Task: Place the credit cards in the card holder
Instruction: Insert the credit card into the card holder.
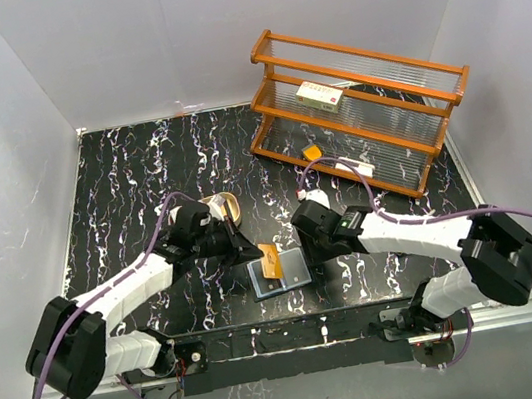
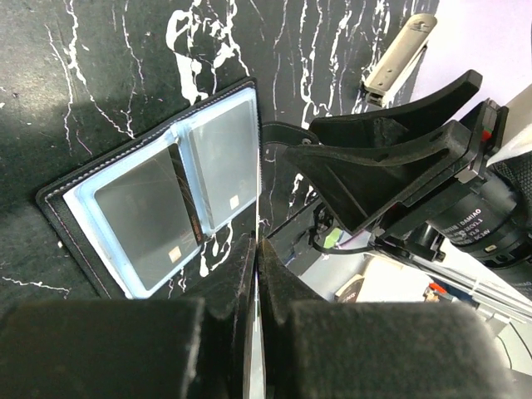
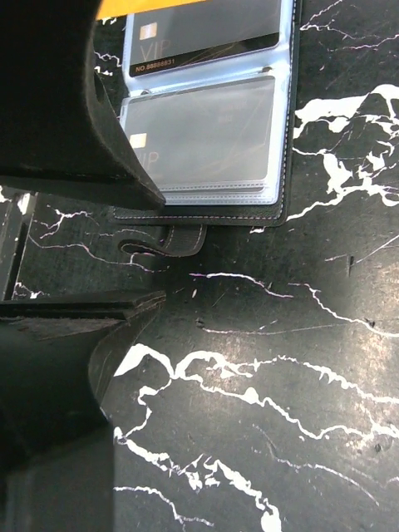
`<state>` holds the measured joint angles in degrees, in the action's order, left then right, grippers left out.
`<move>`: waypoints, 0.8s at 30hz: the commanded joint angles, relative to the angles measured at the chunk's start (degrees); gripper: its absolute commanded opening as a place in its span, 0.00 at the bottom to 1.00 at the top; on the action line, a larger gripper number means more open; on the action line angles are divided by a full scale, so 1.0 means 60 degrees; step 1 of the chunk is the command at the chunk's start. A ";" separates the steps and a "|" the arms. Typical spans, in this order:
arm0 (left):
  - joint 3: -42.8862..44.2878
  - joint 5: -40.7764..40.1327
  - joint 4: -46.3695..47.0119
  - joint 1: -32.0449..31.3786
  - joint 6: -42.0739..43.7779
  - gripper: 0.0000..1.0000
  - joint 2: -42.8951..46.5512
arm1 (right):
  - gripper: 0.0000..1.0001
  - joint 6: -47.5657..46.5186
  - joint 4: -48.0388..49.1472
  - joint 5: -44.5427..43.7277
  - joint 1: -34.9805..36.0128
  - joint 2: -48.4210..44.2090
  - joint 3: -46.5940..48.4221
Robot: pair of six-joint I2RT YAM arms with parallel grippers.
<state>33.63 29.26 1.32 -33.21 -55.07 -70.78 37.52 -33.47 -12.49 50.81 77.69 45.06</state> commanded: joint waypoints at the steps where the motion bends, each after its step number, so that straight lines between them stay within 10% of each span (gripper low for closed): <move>1: -0.0144 -0.0464 0.0216 -0.0175 0.0034 0.00 -0.0254 | 0.40 -0.0082 0.0850 0.0024 -0.0067 0.0282 -0.0144; 10: -0.0120 -0.0691 -0.0170 -0.0210 0.0317 0.00 -0.0639 | 0.18 0.0026 0.1348 0.0558 -0.0067 0.0767 -0.0522; 24: -0.0339 -0.0317 0.0257 -0.0224 0.0360 0.00 -0.1120 | 0.12 0.0265 0.1829 0.1142 -0.0046 0.0407 -0.0989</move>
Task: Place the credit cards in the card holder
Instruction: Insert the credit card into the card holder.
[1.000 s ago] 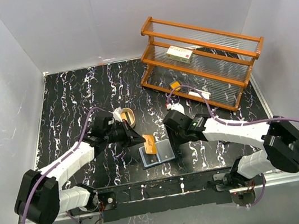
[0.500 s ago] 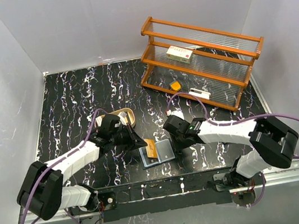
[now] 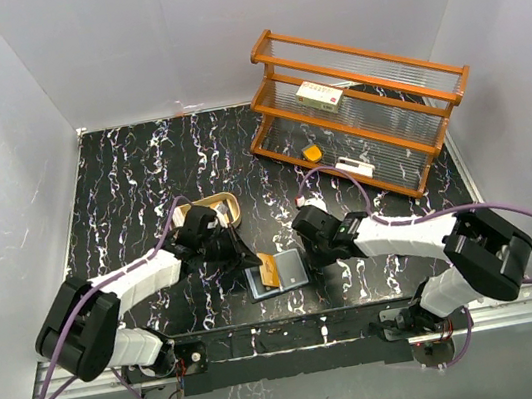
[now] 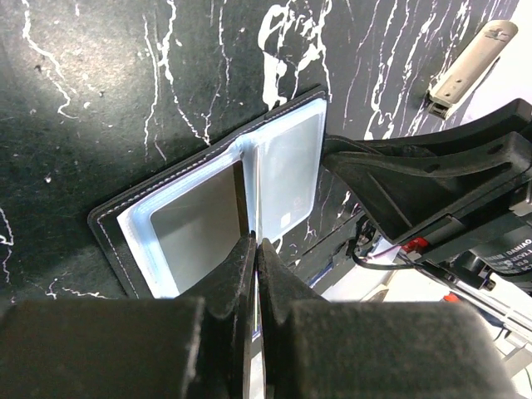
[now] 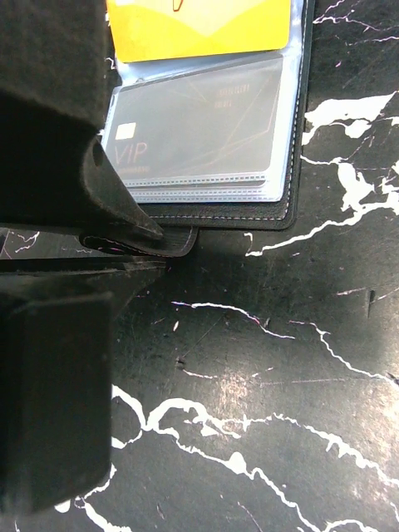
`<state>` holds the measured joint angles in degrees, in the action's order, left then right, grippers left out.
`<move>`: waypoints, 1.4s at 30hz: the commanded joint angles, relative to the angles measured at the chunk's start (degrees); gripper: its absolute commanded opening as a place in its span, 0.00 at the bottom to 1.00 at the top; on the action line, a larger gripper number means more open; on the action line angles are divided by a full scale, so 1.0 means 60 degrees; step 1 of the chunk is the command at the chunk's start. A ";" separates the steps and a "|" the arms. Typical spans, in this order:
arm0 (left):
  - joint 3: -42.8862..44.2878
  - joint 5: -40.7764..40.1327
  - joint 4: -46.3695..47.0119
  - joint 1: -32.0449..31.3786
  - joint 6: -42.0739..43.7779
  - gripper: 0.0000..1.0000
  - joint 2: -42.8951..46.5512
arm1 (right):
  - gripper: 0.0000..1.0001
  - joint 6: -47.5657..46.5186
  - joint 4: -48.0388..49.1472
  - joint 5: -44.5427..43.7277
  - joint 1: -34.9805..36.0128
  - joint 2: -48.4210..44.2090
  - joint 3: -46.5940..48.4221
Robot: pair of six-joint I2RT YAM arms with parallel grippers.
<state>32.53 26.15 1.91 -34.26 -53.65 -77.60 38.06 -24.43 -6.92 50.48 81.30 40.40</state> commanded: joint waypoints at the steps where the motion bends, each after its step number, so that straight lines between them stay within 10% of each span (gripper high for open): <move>1: -0.0159 0.0155 0.0100 -0.0047 0.0112 0.00 -0.0011 | 0.11 0.0174 0.0341 0.0277 0.0010 -0.0191 -0.0251; 42: -0.0094 -0.1319 -0.0324 -0.0183 -0.0182 0.00 -0.0906 | 0.08 0.0569 0.1069 0.0801 0.0094 -0.0132 -0.0915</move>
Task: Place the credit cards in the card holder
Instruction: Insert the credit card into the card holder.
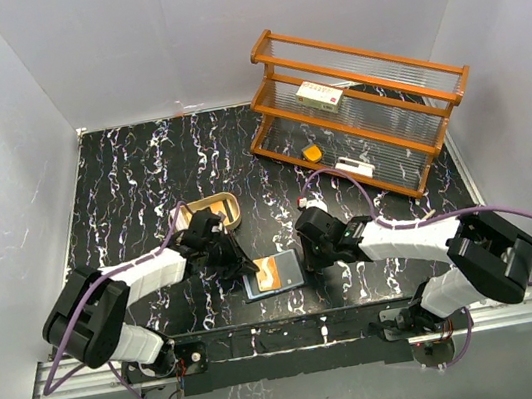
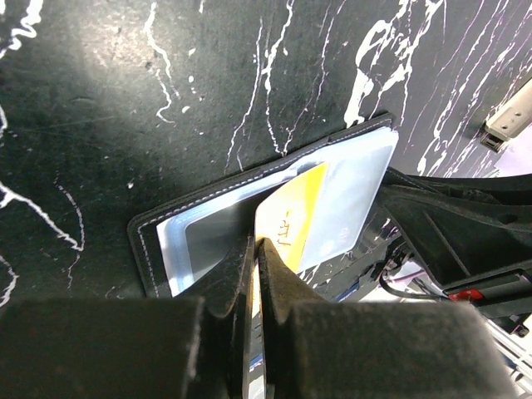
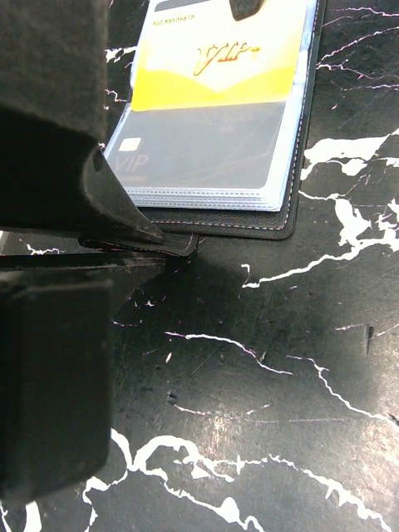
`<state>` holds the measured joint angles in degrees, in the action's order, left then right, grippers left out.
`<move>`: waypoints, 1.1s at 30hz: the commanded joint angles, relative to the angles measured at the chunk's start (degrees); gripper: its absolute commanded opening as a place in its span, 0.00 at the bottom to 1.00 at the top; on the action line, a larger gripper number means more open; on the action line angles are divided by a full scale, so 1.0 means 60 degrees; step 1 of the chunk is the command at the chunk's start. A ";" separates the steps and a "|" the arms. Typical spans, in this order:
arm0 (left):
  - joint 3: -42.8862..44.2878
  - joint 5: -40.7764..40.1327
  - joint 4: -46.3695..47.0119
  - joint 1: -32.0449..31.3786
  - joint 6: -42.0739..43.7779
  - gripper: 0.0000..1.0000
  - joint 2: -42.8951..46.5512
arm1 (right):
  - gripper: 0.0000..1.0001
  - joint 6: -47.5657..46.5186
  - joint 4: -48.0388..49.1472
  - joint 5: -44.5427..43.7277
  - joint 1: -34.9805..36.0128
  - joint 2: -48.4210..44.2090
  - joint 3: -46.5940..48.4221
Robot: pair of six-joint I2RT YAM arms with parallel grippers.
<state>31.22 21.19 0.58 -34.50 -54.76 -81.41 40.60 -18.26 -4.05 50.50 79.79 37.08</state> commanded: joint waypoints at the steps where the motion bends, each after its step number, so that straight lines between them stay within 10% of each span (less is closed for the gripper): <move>1: 0.0131 -0.0486 -0.0077 -0.0183 -0.0010 0.00 -0.0319 | 0.08 0.0155 0.0043 0.0324 0.0094 0.0116 -0.0359; 33: -0.0430 -0.1635 0.0687 -0.0622 -0.1145 0.00 0.0035 | 0.05 0.1116 0.1267 0.1063 0.0167 0.0015 -0.1093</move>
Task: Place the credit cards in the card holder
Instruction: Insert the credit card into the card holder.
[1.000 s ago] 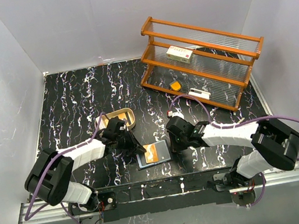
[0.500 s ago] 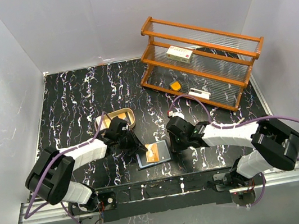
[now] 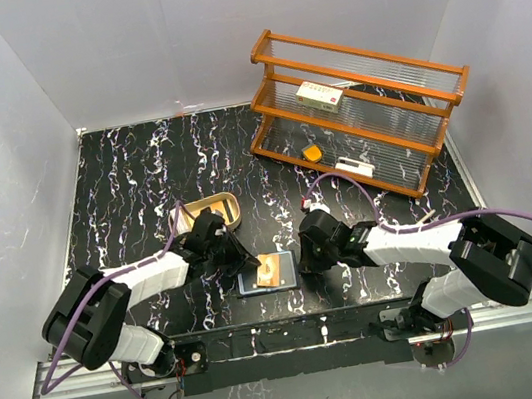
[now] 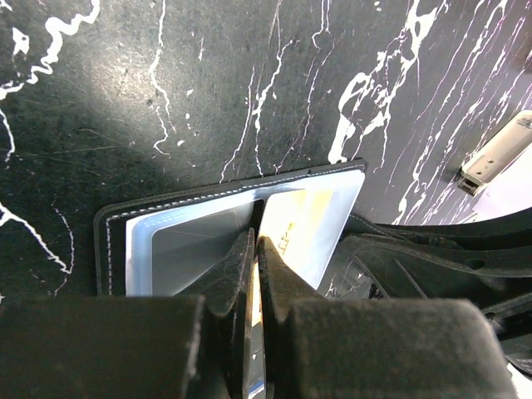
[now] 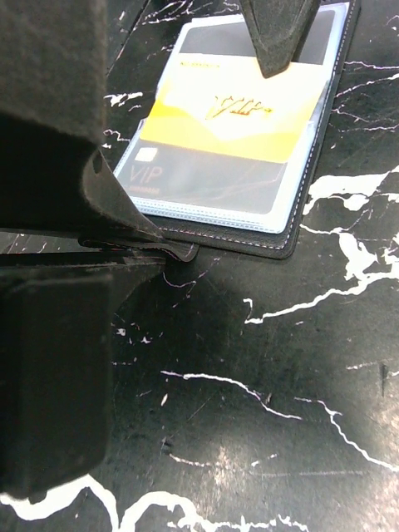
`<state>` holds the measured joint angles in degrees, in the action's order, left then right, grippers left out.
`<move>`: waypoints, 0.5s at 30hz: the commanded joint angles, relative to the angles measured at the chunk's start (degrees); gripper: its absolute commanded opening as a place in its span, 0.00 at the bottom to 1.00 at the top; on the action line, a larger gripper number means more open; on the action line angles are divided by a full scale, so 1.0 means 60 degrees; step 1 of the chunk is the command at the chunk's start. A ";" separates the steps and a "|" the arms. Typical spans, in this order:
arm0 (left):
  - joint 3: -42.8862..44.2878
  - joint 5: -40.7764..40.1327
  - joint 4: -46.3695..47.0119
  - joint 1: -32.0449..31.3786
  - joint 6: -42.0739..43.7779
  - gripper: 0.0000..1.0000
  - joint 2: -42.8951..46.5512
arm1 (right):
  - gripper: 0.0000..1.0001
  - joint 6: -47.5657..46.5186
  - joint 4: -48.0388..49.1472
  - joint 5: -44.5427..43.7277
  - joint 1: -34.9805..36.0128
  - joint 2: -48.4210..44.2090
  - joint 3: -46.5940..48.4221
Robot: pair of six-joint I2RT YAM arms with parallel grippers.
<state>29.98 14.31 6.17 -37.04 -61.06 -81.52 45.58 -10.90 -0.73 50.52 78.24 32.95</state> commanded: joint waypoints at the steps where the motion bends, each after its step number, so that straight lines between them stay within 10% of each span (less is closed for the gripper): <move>1: -0.0236 -0.0512 -0.0219 -0.0267 -0.0144 0.00 0.0051 | 0.05 0.0308 0.0043 0.0500 0.0156 0.0263 -0.0419; 7: -0.0188 -0.0595 -0.0120 -0.0616 -0.0312 0.01 0.0042 | 0.05 0.0470 0.0051 0.0343 0.0164 0.0082 -0.0481; 15: 0.0486 -0.0962 -0.1454 -0.0685 0.0293 0.42 0.0954 | 0.17 0.0316 -0.0470 -0.0055 0.0164 -0.0363 -0.0292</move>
<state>30.65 11.40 4.89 -40.75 -62.00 -80.36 48.25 -9.58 0.01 50.96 77.69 31.97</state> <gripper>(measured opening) 0.351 0.122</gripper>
